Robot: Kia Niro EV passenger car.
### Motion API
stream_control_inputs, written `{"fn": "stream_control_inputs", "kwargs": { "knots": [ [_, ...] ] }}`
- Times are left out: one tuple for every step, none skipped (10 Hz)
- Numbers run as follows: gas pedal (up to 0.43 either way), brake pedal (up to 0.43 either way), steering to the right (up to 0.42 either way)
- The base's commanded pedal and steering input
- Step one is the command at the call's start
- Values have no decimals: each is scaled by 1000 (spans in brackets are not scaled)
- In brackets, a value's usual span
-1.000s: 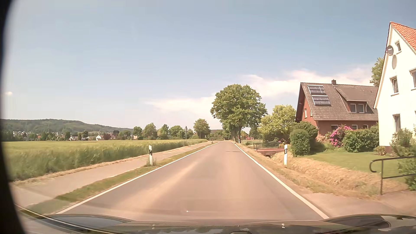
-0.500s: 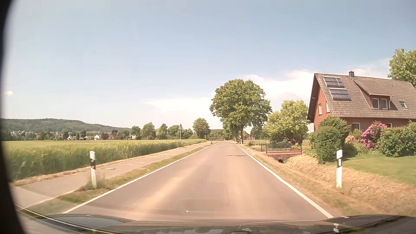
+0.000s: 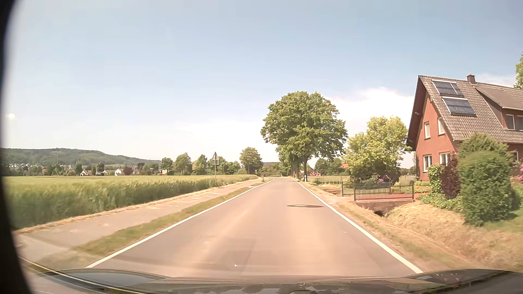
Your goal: Follow the waypoints while adhering to traffic rules and regulations
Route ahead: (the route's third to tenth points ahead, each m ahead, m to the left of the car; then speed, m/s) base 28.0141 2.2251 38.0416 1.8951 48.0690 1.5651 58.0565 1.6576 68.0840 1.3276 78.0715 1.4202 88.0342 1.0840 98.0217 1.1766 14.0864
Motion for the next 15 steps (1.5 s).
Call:
{"fn": "stream_control_inputs", "kwargs": {
  "knots": [
    [390,0,6],
    [350,0,6],
    [319,0,6],
    [319,0,5],
    [319,0,6],
    [319,0,6],
    [319,0,6],
    [319,0,6],
    [319,0,5],
    [319,0,4],
    [319,0,4],
    [319,0,3],
    [319,0,2],
    [319,0,1],
    [319,0,1]
  ]
}}
